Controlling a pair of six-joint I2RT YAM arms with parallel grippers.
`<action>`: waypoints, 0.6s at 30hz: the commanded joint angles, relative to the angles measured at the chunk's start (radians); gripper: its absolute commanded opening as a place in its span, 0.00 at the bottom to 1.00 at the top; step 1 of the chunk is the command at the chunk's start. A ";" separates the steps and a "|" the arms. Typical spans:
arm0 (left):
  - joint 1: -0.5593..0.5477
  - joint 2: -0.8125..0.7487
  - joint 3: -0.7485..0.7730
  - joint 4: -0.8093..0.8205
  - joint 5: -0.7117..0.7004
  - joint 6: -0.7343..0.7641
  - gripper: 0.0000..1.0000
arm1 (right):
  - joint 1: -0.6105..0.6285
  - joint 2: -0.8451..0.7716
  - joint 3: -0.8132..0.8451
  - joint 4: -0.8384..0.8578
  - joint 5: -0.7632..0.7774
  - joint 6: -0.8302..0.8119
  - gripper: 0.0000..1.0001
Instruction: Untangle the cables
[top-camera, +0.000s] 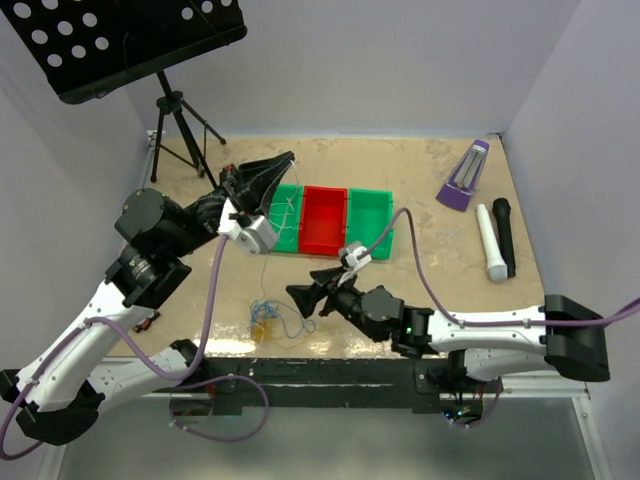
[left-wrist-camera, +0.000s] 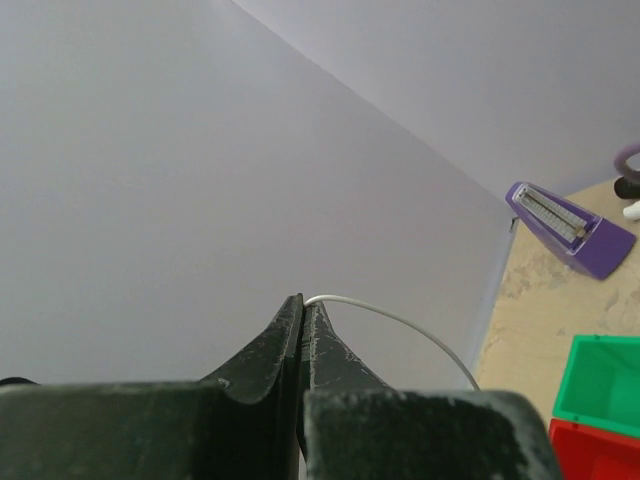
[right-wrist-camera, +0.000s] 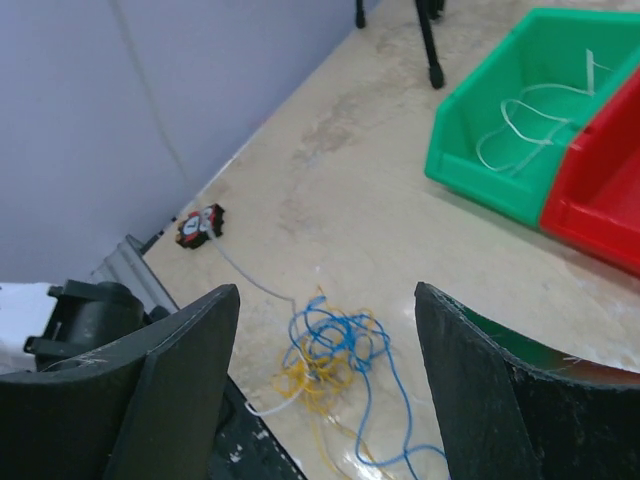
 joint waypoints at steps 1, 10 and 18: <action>0.001 0.004 0.038 0.022 -0.038 -0.090 0.00 | 0.002 0.121 0.154 0.199 -0.087 -0.129 0.75; 0.001 -0.011 0.018 0.025 -0.057 -0.111 0.00 | 0.002 0.376 0.379 0.161 -0.153 -0.154 0.59; 0.001 -0.031 -0.002 0.003 -0.078 -0.146 0.00 | -0.015 0.404 0.453 0.083 -0.133 -0.148 0.00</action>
